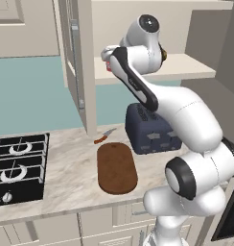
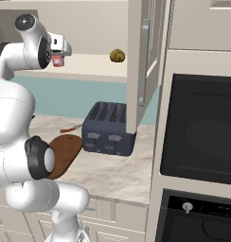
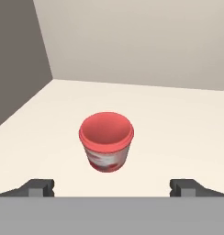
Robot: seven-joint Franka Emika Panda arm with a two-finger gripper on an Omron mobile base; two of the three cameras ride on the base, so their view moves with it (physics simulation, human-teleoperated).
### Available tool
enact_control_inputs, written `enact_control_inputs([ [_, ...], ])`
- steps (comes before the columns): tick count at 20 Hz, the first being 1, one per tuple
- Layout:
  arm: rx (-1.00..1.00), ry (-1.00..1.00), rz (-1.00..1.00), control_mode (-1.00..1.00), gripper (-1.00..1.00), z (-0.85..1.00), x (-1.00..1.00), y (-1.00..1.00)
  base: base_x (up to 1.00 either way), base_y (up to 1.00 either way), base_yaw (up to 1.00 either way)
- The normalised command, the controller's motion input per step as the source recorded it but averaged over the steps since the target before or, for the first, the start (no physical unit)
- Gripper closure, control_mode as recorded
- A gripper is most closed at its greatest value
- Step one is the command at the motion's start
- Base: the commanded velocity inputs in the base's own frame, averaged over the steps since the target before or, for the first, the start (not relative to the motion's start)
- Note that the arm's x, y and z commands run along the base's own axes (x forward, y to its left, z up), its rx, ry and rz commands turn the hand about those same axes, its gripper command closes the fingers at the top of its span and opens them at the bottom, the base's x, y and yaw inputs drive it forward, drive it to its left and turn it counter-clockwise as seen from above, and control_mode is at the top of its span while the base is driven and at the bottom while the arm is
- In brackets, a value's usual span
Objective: Pick the bread, place it on the cutting board, pick the jam, place it on the counter, and close the cabinet.
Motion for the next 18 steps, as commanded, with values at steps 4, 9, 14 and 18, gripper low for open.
enact_control_inputs([
  [4, 0.00, 0.00, 0.00, -1.00, -1.00, -0.09, 0.13, 0.03, 0.00, 0.00, 0.00],
  [9, 0.00, 0.00, 0.00, -1.00, -1.00, -0.05, 0.10, 0.00, 0.00, 0.00, 0.00],
  [14, 0.00, 0.00, 0.00, -1.00, -1.00, 0.00, 0.02, 0.00, 0.00, 0.00, 0.00],
  [18, 0.00, 0.00, 0.00, -1.00, -1.00, -0.01, 0.04, 0.00, 0.00, 0.00, 0.00],
])
